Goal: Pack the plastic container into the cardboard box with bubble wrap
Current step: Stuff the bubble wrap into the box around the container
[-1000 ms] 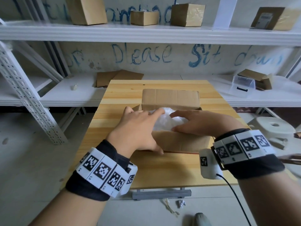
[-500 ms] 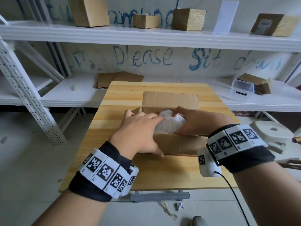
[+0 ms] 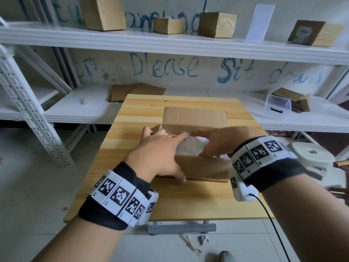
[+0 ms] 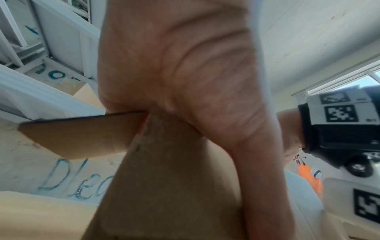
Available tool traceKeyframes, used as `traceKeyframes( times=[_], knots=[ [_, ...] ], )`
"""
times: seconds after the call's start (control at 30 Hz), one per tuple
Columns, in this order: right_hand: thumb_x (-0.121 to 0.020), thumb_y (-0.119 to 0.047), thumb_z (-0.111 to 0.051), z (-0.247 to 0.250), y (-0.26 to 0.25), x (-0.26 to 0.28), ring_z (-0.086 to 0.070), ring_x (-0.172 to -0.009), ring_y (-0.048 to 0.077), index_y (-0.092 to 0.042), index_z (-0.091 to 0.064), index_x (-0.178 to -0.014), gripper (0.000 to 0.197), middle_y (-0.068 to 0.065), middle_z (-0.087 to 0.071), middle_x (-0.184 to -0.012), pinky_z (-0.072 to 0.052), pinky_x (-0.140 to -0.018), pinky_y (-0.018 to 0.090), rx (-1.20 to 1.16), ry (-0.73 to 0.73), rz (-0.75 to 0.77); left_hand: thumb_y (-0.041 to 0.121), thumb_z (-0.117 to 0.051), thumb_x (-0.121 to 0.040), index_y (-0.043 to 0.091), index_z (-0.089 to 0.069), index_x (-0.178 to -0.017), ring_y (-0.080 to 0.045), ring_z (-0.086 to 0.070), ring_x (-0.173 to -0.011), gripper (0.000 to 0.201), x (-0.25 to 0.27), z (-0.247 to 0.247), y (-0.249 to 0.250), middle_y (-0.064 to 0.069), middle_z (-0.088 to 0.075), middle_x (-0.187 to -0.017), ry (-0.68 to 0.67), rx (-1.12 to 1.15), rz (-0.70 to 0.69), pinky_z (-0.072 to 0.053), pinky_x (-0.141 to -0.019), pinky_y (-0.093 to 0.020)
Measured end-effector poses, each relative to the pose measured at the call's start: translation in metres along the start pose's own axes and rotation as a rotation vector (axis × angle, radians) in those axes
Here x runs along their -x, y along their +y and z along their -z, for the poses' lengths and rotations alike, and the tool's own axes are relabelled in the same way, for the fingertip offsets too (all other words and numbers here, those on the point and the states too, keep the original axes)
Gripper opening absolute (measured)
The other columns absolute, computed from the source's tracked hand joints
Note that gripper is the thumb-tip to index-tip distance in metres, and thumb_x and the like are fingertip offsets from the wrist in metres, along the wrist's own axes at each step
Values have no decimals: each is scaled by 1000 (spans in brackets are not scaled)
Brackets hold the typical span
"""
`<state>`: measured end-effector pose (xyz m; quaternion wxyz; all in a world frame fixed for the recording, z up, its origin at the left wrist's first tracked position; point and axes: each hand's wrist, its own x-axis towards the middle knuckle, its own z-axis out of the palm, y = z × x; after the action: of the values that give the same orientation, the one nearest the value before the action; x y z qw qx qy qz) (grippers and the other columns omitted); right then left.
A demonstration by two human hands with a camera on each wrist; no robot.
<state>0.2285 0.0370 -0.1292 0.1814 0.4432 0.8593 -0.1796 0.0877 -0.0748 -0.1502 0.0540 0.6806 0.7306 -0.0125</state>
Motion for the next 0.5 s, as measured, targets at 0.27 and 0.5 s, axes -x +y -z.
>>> traceKeyframes(
  times=[0.27, 0.5],
  knots=[
    [-95, -46, -55, -2, -2, 0, -52, -129, 24, -38, -19, -155, 70, 1, -49, -148, -41, -102, 35, 68, 54, -7, 82, -67, -61, 38, -25, -147, -17, -36, -118, 106, -3, -5, -3, 9, -55, -131, 33, -46, -30, -24, -96, -43],
    [-90, -53, -57, -8, 1, 0, -58, -117, 20, -40, -33, -147, 63, -3, -59, -135, -46, -101, 39, 102, 118, -25, 90, -56, -62, 36, -20, -153, -22, -30, -129, 112, -3, -8, -6, 2, -38, -144, 33, -156, -46, -24, -107, -44]
  ],
)
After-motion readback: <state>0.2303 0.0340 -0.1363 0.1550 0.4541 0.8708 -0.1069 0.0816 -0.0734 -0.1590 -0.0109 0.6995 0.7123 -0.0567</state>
